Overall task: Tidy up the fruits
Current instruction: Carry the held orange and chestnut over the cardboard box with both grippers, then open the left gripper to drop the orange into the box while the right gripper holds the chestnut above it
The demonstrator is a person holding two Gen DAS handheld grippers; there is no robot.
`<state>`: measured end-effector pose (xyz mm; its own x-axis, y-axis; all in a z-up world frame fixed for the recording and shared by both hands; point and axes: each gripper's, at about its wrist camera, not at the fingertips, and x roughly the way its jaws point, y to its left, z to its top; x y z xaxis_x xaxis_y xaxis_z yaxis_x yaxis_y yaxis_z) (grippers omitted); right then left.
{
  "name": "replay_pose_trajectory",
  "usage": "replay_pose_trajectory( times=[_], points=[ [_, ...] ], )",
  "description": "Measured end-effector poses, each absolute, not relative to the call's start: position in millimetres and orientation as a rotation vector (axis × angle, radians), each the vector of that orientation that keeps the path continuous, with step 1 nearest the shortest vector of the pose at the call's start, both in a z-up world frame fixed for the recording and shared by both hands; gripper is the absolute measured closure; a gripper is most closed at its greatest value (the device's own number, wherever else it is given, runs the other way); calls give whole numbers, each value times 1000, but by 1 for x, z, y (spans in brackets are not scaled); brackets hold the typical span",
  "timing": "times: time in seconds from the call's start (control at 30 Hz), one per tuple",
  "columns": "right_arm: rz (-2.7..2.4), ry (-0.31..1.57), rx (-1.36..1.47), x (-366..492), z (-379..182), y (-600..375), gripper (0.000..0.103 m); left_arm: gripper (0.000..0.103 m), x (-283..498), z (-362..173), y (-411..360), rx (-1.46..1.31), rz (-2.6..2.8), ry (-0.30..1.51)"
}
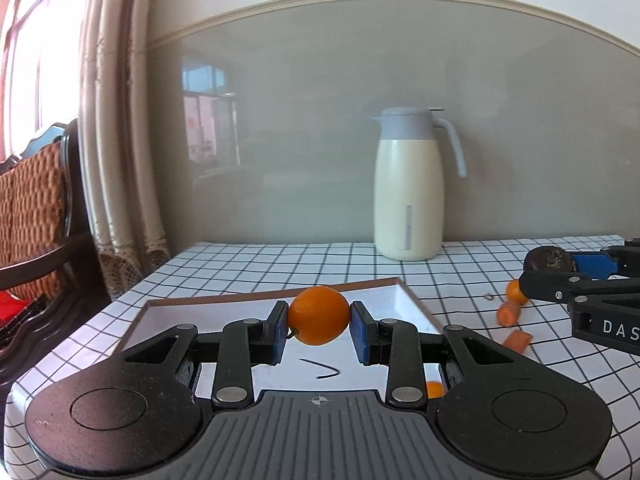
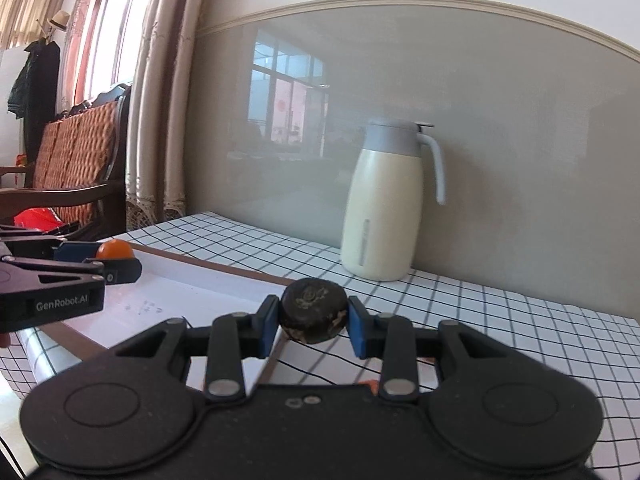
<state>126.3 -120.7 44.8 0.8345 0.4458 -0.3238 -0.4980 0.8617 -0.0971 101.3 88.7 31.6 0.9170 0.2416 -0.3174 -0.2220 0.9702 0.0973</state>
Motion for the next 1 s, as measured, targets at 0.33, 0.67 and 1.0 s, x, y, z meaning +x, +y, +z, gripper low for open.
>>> replay_pose_trajectory(
  times=[0.33, 0.67, 1.0],
  points=[
    [550, 309, -184, 129, 41, -93, 76, 70, 93, 29, 117, 39, 303, 341],
    [583, 318, -189, 133, 38, -73, 76, 70, 91, 23, 141, 16, 352, 352],
    [604, 334, -186, 142, 33, -55, 76, 70, 94, 16, 159, -9, 393, 370]
  ],
)
